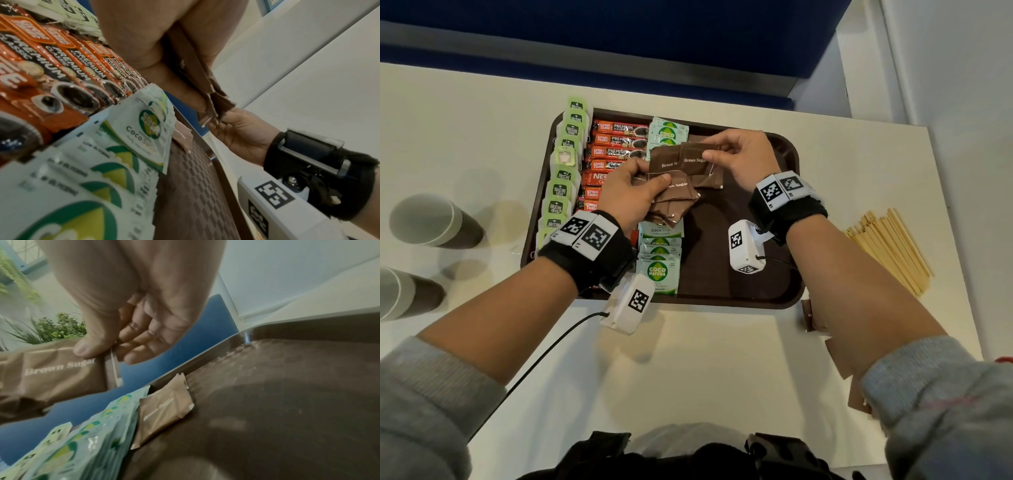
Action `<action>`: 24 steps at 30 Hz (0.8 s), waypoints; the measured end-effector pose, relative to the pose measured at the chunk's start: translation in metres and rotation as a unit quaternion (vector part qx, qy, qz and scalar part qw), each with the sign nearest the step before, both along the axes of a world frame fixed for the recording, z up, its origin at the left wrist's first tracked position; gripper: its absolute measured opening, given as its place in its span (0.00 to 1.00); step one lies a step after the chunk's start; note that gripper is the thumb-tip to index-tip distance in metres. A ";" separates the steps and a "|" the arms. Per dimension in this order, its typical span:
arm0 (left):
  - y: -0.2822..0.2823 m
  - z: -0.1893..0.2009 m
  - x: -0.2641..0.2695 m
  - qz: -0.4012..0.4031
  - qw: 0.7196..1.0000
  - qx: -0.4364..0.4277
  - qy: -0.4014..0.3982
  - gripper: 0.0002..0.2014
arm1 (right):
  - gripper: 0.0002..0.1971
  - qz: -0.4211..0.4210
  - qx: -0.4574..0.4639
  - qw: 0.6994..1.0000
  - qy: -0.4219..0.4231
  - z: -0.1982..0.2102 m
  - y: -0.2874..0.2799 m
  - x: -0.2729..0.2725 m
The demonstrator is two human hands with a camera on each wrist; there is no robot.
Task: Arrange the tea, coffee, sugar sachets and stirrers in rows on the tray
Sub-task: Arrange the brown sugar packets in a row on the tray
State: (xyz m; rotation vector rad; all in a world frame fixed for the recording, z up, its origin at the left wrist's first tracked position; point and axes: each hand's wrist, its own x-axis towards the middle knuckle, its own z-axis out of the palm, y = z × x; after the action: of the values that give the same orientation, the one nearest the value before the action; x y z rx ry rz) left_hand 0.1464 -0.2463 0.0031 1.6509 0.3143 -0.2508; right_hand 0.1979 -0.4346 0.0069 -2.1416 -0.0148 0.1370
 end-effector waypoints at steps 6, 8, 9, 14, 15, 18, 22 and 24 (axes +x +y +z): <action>0.007 -0.003 0.003 0.019 1.000 -0.003 0.008 0.08 | 0.08 -0.031 -0.070 0.994 0.072 -0.015 -0.016 0.008; 0.006 -0.004 0.003 0.020 1.000 -0.005 0.010 0.09 | 0.09 -0.022 -0.107 0.990 0.090 -0.016 -0.017 0.007; 0.005 -0.004 0.004 0.019 1.000 -0.006 0.011 0.09 | 0.09 -0.018 -0.126 0.987 0.094 -0.017 -0.018 0.007; 0.004 -0.005 0.005 0.016 0.999 -0.022 0.017 0.08 | 0.10 -0.034 -0.147 0.983 0.108 -0.023 -0.013 0.006; 0.004 -0.005 0.005 0.015 0.999 -0.023 0.019 0.08 | 0.10 -0.039 -0.147 0.983 0.106 -0.024 -0.012 0.006; 0.004 -0.005 0.004 0.014 0.999 -0.019 0.021 0.08 | 0.11 -0.048 -0.161 0.981 0.102 -0.025 -0.011 0.007; 0.005 -0.005 0.004 0.015 0.999 -0.017 0.027 0.07 | 0.11 -0.044 -0.172 0.980 0.095 -0.026 -0.007 0.008; 0.005 -0.004 0.004 0.012 0.999 -0.018 0.027 0.07 | 0.10 -0.039 -0.181 0.978 0.090 -0.026 -0.005 0.009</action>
State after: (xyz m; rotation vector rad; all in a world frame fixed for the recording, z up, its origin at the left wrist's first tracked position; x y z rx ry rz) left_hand 0.1506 -0.2414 -0.0013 1.6057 0.3673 -0.2825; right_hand 0.2067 -0.4400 -0.0190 -2.4810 0.2155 0.3074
